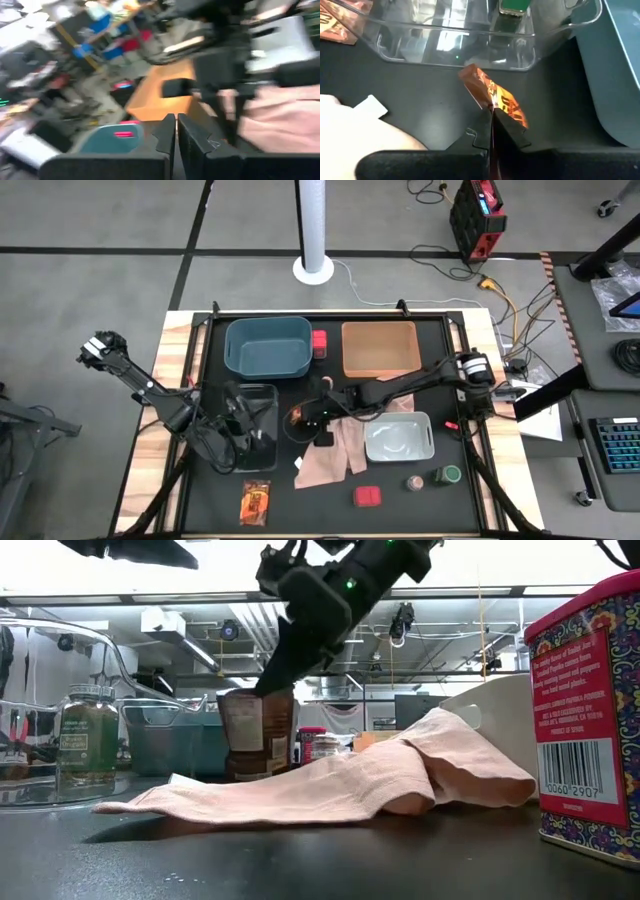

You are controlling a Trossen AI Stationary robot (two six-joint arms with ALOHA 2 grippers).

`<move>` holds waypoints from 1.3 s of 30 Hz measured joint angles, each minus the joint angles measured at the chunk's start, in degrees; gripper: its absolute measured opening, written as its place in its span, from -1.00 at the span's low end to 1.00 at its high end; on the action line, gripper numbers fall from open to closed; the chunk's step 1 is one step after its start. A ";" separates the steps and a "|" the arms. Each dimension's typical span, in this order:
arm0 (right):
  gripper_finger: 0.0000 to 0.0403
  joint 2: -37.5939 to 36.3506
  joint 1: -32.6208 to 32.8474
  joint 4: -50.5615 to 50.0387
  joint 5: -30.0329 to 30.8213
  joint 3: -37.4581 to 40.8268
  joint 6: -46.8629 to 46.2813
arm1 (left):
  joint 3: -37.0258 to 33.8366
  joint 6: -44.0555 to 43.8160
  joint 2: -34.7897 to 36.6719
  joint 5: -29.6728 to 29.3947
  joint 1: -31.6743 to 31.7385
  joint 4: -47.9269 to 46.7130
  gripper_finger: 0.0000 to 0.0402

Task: Sort spices by type
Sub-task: Put the top orange seasoning bag into the orange bin

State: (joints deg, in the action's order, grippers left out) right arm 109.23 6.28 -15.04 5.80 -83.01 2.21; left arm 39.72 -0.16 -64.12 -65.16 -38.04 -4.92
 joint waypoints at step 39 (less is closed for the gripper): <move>-0.96 -9.95 0.04 -1.30 -0.24 -0.04 0.91 | 0.00 -6.43 -15.13 8.78 5.13 6.84 0.14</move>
State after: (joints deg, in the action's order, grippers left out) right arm 99.28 6.33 -16.34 5.56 -83.05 3.12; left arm 39.72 -6.59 -79.25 -56.38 -32.91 1.91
